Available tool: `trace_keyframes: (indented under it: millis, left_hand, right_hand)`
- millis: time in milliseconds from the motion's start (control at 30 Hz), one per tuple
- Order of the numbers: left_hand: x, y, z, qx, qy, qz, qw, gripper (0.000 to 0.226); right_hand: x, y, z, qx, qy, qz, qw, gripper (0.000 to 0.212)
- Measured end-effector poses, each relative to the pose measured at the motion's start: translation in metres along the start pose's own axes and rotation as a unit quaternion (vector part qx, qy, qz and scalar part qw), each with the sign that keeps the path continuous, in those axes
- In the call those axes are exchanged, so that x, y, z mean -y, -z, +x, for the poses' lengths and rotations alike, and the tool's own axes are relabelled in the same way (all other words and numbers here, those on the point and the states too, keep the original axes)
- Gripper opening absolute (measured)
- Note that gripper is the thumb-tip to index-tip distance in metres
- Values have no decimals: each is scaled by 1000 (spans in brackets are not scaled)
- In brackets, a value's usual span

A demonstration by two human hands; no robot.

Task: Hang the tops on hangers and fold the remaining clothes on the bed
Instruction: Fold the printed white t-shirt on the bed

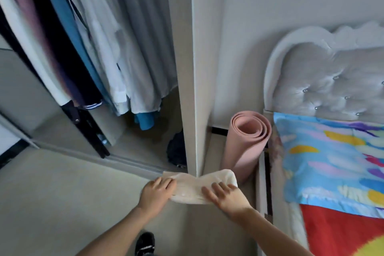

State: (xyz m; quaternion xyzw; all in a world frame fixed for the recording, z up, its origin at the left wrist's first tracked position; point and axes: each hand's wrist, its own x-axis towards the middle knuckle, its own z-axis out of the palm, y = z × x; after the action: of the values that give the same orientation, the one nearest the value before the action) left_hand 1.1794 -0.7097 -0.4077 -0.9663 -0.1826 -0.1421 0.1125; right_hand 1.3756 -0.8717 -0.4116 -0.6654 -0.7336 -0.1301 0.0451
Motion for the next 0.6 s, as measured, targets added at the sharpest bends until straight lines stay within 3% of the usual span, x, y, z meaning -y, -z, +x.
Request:
trace_keyframes:
  millis: [267, 433, 500, 600]
  left_hand:
    - [155, -43, -4, -46, -25, -10, 999, 21]
    - [237, -66, -10, -33, -13, -16, 999, 28]
    - [259, -75, -13, -40, -7, -26, 999, 38]
    - [284, -89, -14, -12, 0, -40, 999, 32]
  right_hand:
    - [58, -35, 138, 25, -30, 21, 999, 49]
    - [81, -52, 221, 88, -50, 48, 994, 84]
    - [88, -58, 243, 112, -59, 53, 990, 89]
    - [93, -71, 271, 148, -64, 73, 984, 92]
